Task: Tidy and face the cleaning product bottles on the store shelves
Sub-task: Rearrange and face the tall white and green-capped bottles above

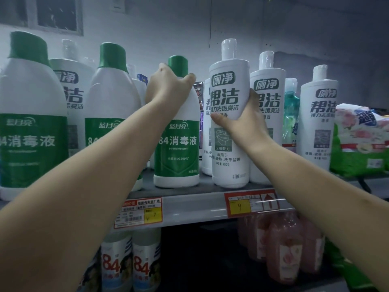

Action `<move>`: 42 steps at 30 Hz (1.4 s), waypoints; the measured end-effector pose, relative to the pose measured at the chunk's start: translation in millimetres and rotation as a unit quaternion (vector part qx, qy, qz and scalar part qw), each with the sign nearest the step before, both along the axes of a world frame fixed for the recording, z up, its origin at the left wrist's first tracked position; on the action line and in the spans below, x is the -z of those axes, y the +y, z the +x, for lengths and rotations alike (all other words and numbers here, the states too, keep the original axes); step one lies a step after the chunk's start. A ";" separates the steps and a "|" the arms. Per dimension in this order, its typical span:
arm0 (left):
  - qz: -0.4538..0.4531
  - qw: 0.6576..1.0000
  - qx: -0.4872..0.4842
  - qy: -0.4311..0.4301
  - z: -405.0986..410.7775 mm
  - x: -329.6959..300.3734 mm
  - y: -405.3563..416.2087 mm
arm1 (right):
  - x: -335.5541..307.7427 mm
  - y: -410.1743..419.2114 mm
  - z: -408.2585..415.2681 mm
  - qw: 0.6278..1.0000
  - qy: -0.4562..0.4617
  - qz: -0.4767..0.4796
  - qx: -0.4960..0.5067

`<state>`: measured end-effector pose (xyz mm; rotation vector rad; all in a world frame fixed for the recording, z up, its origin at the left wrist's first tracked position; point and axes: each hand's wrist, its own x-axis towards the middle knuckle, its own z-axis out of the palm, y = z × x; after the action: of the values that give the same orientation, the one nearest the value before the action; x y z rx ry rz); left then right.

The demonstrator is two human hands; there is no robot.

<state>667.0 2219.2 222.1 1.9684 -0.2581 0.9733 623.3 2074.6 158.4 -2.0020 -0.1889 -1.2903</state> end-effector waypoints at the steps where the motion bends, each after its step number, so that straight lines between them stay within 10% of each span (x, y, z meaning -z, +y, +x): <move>1: -0.005 1.000 0.004 -0.002 2.5 0.7 -2.9 | -0.1 0.0 -0.3 1.000 0.001 0.003 -0.002; 33: -0.009 0.998 0.058 -0.011 17.3 16.6 -26.5 | 0.1 0.9 2.5 0.997 0.025 0.039 -0.060; 42: 0.079 0.957 -0.073 -0.268 -42.9 65.7 42.5 | 2.3 17.9 3.4 0.991 0.042 0.063 -0.110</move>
<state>624.2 2261.7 156.5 1.8468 -0.5097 1.6236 626.7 2092.5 156.1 -1.8656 -0.2737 -1.0515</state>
